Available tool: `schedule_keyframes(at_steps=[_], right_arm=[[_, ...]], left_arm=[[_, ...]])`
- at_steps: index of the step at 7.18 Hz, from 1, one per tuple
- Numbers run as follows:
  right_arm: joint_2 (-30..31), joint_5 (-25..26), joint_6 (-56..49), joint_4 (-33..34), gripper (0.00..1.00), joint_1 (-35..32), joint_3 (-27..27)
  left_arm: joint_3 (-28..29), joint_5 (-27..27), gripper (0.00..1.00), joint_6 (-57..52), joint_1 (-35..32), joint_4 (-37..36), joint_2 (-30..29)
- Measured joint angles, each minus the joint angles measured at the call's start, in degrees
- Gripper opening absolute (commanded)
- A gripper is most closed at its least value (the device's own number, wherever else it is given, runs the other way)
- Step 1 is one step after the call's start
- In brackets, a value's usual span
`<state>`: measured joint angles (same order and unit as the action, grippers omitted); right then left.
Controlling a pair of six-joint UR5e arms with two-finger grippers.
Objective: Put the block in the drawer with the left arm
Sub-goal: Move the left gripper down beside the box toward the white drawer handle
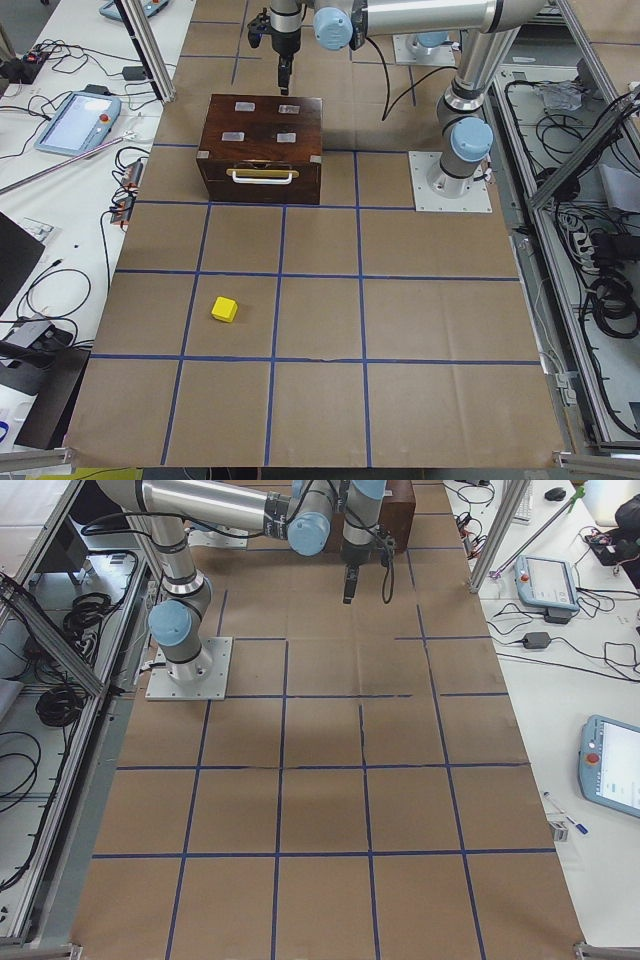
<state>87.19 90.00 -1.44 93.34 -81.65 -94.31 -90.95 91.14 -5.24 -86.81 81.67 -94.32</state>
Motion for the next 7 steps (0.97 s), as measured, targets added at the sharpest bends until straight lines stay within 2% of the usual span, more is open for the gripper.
schedule_keyframes(at_steps=[5, 7], right_arm=[[0.0, 0.0, -0.1, 0.0, 1.00, 0.0, 0.0], [0.0, 0.0, -0.1, 0.0, 1.00, 0.0, 0.0]], left_arm=[[-0.4, -0.7, 0.99, -5.7, 18.9, -0.5, -0.9], [0.3, -0.8, 0.99, -7.9, 24.6, -0.9, -3.9]])
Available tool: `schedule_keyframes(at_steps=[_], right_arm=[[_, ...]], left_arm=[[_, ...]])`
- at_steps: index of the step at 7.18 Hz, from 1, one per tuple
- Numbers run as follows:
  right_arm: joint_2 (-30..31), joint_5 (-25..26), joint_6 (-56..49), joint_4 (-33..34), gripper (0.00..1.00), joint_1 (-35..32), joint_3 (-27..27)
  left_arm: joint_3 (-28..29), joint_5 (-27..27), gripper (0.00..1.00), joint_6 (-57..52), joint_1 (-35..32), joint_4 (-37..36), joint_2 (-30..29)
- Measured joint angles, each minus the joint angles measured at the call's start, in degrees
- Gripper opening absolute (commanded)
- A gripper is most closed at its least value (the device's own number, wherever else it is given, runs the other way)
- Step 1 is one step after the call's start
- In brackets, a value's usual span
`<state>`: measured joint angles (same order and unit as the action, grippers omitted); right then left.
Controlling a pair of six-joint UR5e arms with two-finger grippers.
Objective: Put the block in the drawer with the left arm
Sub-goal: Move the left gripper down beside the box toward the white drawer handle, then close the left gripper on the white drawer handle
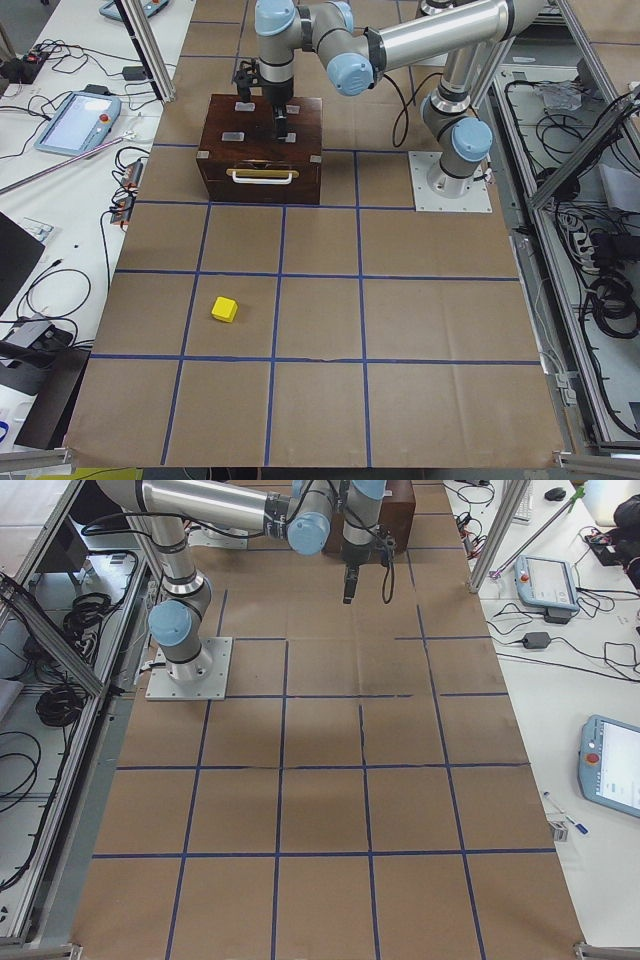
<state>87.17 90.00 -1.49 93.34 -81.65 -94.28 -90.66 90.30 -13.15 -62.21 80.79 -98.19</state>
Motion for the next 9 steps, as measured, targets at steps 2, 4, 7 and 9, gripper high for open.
schedule_keyframes(at_steps=[2, 4, 7, 9], right_arm=[[0.0, 0.0, 0.0, 0.0, 1.00, 0.0, 0.0], [0.0, 0.0, 0.0, 0.0, 1.00, 0.0, 0.0], [0.0, 0.0, 0.0, 0.0, 1.00, 0.0, 0.0], [0.0, 0.0, 0.0, 0.0, 1.00, 0.0, 0.0]], left_arm=[[1.1, -0.3, 0.99, -6.8, 3.7, -4.2, -4.5], [1.4, -6.1, 0.99, -11.7, 4.7, -7.4, -8.1], [2.6, -12.5, 0.99, -15.1, 6.9, -7.7, -12.4], [2.5, -16.1, 0.99, -15.8, 7.4, -7.3, -13.2]])
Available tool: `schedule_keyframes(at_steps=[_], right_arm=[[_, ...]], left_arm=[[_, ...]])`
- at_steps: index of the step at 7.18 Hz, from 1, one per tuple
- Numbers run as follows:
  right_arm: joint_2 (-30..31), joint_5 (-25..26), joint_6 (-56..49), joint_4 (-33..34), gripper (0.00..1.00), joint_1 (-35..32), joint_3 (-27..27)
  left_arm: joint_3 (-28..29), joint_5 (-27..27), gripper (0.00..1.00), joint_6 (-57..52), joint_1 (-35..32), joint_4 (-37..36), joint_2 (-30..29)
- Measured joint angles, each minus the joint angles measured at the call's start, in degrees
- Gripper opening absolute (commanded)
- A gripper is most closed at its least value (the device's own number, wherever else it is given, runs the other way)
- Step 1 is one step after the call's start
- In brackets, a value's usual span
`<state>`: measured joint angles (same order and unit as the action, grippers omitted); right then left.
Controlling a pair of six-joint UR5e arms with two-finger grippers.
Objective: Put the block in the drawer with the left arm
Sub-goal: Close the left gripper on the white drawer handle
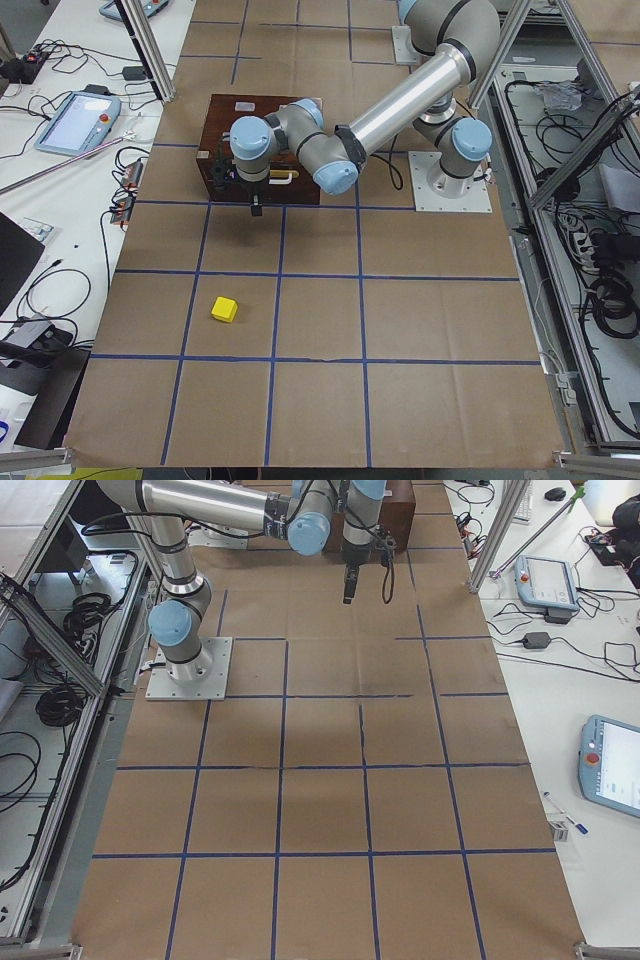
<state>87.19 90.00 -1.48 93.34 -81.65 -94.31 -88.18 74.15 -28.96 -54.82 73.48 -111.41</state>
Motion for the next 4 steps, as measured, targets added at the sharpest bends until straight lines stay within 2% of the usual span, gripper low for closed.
schedule_keyframes(at_steps=[4], right_arm=[[0.0, 0.0, 0.0, 0.0, 1.00, 0.0, 0.0]], left_arm=[[-1.2, -4.8, 0.99, -2.6, 0.2, 0.4, -0.4]])
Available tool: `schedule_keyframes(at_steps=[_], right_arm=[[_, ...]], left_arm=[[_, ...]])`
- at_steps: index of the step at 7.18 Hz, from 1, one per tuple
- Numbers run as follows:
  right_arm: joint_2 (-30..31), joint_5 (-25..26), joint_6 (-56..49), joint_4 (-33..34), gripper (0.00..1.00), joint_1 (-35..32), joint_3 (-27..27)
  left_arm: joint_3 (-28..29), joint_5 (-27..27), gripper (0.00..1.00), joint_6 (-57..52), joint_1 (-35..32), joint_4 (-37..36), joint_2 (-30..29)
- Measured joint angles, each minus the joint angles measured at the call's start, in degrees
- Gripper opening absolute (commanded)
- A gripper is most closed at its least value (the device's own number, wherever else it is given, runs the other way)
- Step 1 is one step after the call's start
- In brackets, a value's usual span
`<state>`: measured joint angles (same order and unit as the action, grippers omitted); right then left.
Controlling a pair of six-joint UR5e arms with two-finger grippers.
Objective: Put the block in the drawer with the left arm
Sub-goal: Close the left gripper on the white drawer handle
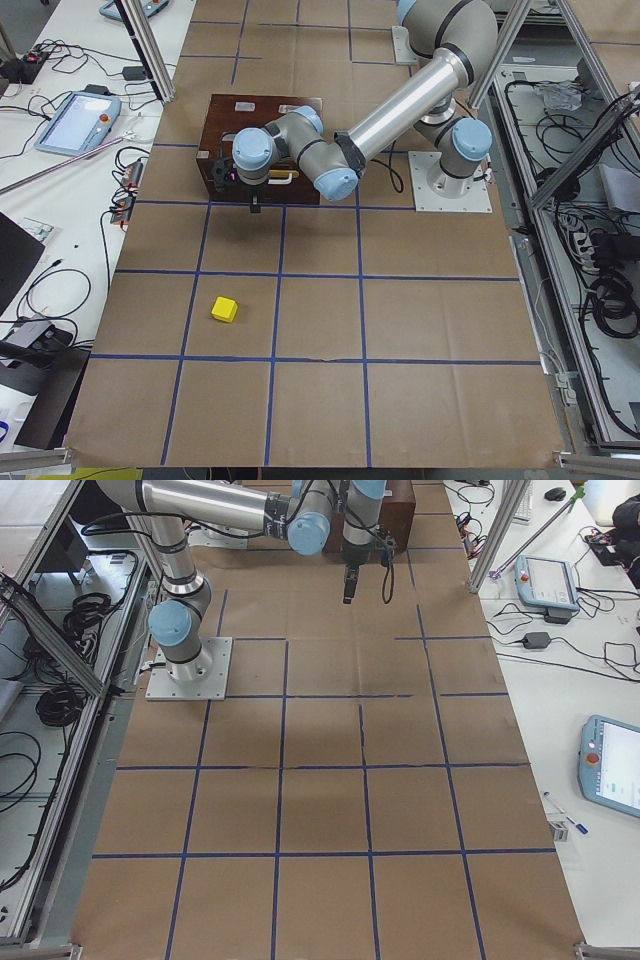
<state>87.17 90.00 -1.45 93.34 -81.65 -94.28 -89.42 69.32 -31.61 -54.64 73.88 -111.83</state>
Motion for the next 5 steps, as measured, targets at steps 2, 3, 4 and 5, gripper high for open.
schedule_keyframes(at_steps=[2, 3, 4, 5], right_arm=[[0.0, 0.0, 0.0, 0.0, 1.00, 0.0, 0.0], [0.0, 0.0, 0.0, 0.0, 1.00, 0.0, 0.0], [0.0, 0.0, 0.0, 0.0, 1.00, 0.0, 0.0], [0.0, 0.0, 0.0, 0.0, 1.00, 0.0, 0.0]], left_arm=[[-0.2, -0.5, 0.99, -0.7, 0.0, 0.3, -0.5], [-0.2, -0.5, 0.99, -0.8, 0.0, 0.3, -1.0], [-0.2, -0.5, 0.99, -0.9, 0.1, 0.3, -1.4], [-0.2, -0.5, 0.99, -1.0, 0.1, 0.3, -1.6]])
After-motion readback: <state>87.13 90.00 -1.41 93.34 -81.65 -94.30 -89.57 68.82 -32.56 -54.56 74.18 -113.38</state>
